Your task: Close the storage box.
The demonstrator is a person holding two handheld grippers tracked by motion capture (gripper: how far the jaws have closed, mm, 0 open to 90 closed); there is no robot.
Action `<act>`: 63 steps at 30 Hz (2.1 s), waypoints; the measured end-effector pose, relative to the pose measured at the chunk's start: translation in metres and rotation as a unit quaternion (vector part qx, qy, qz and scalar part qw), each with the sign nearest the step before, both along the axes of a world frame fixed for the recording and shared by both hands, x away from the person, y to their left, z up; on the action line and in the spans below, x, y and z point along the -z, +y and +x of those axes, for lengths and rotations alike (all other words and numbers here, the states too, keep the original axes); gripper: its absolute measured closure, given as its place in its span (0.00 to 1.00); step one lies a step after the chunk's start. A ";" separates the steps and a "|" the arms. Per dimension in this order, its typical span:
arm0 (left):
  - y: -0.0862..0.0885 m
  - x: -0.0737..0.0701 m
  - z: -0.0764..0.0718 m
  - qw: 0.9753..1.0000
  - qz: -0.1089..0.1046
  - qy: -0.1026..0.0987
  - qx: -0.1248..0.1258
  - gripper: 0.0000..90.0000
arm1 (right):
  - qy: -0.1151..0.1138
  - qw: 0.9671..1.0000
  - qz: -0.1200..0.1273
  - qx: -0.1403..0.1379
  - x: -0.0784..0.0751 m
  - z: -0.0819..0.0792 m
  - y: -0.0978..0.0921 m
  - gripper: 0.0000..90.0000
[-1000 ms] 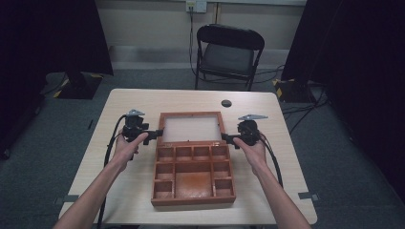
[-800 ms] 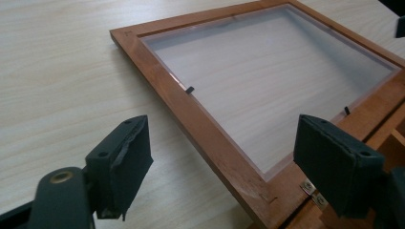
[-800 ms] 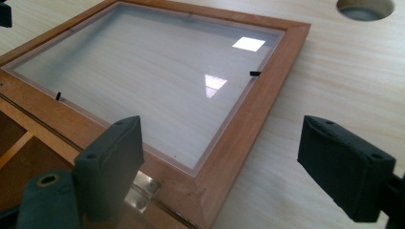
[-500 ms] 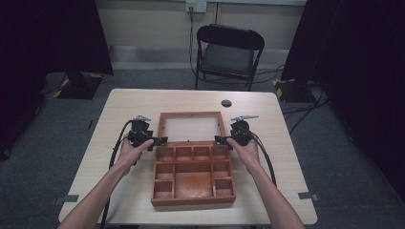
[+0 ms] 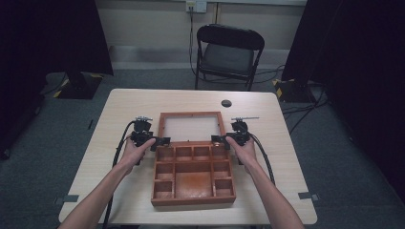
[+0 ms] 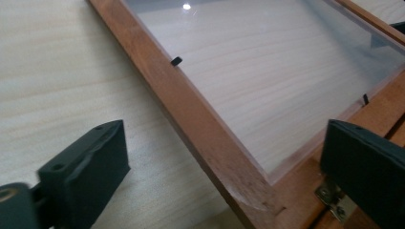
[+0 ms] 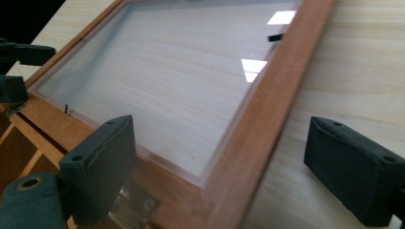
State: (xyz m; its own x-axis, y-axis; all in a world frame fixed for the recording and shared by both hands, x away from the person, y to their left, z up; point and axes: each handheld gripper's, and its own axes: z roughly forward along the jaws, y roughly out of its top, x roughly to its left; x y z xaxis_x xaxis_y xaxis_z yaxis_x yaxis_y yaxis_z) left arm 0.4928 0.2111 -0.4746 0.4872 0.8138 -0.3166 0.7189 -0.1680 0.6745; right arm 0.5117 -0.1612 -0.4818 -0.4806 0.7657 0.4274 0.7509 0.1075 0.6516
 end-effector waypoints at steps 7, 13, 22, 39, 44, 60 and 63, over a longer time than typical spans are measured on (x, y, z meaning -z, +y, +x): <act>0.004 0.004 0.005 1.000 -0.018 0.020 0.006 0.00 | 0.004 1.000 0.018 -0.011 0.004 0.003 0.009 0.13; 0.005 0.006 0.006 0.999 -0.032 0.028 0.006 0.00 | -0.008 1.000 0.003 0.000 0.004 0.001 0.011 0.14; 0.008 0.010 0.009 0.997 -0.055 0.040 0.019 0.03 | -0.017 1.000 0.004 0.004 0.003 0.001 0.009 0.17; -0.002 0.000 0.006 0.997 -0.050 0.016 0.048 0.19 | -0.061 0.998 -0.012 0.011 -0.007 -0.004 0.008 0.27; -0.004 -0.003 0.003 0.997 -0.047 -0.005 0.057 0.23 | -0.079 0.997 -0.013 0.015 -0.014 -0.006 0.005 0.35; -0.002 -0.012 0.002 0.997 -0.051 -0.013 0.053 0.26 | -0.082 0.996 0.005 0.014 -0.021 -0.008 0.002 0.34; 0.000 -0.018 0.001 0.997 -0.057 -0.020 0.047 0.28 | -0.089 0.996 0.013 0.012 -0.026 -0.010 0.000 0.36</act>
